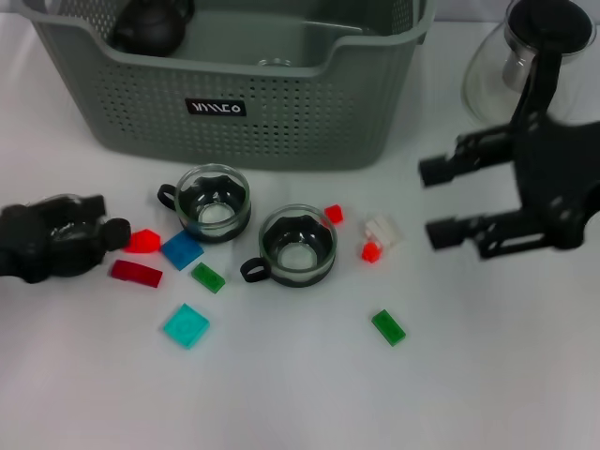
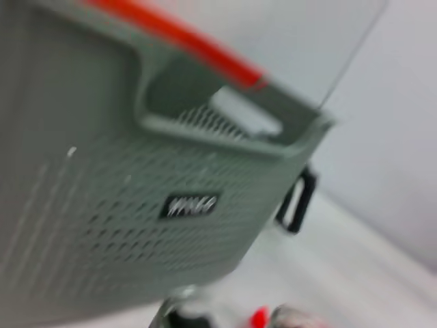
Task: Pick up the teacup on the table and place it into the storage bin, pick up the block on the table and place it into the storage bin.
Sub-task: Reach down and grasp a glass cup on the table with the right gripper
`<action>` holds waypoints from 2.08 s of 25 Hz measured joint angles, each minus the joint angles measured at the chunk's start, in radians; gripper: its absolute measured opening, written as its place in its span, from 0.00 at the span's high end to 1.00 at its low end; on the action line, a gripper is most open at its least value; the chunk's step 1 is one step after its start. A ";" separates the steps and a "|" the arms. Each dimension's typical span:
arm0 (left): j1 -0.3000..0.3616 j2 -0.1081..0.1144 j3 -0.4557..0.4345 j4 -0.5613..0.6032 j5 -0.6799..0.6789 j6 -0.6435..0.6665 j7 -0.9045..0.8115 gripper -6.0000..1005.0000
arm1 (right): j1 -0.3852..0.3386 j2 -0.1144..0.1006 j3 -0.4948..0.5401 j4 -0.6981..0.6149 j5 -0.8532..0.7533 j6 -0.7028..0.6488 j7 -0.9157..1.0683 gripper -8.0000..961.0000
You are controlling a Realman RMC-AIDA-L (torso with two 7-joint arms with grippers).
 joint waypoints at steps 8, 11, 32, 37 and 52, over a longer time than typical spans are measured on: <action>0.008 0.016 -0.070 0.014 0.003 0.112 0.009 0.23 | 0.121 0.052 -0.107 -0.004 -0.162 0.040 0.028 0.32; 0.008 0.012 -0.065 0.012 0.004 0.122 0.010 0.23 | 0.178 0.052 -0.213 0.043 -0.215 0.116 0.055 0.32; 0.009 -0.001 -0.073 -0.003 -0.005 0.116 0.012 0.23 | 0.391 0.064 -0.798 0.160 -0.435 0.564 0.221 0.32; 0.009 -0.002 -0.073 -0.005 -0.005 0.116 0.013 0.23 | 0.386 0.065 -0.853 0.173 -0.436 0.602 0.222 0.32; 0.008 -0.003 -0.072 -0.021 -0.005 0.085 0.016 0.23 | 0.385 0.067 -0.909 0.234 -0.430 0.672 0.242 0.40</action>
